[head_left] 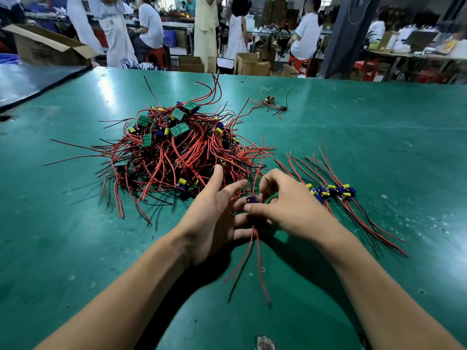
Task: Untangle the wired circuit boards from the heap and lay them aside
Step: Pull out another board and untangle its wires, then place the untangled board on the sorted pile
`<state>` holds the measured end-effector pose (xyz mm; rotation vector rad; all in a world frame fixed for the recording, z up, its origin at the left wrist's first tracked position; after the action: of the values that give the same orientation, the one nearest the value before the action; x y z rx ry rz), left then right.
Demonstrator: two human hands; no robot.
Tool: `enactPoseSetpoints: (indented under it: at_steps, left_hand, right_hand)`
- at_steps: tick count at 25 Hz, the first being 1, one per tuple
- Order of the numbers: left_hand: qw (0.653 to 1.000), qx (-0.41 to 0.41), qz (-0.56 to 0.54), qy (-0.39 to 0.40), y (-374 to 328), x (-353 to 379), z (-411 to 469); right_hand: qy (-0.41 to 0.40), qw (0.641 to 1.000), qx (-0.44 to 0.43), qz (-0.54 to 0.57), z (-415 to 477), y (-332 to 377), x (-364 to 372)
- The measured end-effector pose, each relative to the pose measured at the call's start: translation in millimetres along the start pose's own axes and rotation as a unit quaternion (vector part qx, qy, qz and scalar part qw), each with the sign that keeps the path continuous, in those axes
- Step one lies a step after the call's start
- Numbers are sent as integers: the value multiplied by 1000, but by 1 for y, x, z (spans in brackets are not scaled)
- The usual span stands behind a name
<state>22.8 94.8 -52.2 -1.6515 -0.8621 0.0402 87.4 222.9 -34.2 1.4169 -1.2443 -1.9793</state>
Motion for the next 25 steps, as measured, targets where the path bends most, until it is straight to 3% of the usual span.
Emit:
enactPoseSetpoints:
  at_steps: [4,8,10,13,15,17,21,25]
  left_hand:
    - [996,3,66,-52,4,-5,1]
    - [962,98,199,-160,4,-13,-6]
    - [896,162,350,-218,0,-17,-9]
    - [758,241,537,-279,-4,-16,-14]
    - [718,270,570,-294,-4,-16,-16]
    - [694,295,568,-329,-7,-19,-17]
    - [670,324,558,-367,-14,-26,-20]
    - [667,362,579,-297,-13,-26,-18]
  right_hand:
    - [-70,995,61,-23,11,-19,-26]
    - [-164,971,82,-153,14,-36,-43]
    - [-182,961,59,-197,13,-36,-43]
    - [-136,975,-47,-170,14,-28,-30]
    - [-74,981,-60,-168,15,-28,-17]
    - [-57,979,-32,-195,17,-35,-13]
    - [-100,976,-25,-190,19,-40,-20]
    - [-105,987,-70,-99,14,-25,-11]
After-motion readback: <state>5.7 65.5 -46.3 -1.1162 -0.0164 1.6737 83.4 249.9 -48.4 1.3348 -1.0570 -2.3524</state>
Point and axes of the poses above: each hand's wrist, its own z-axis towards the middle knuckle, its own x-axis out of the palm, y = z × x, the point moved 3 cm from there along z, towards the middle knuckle, and after that the axes turned 8 degrees about z, right-handed, at the moved point
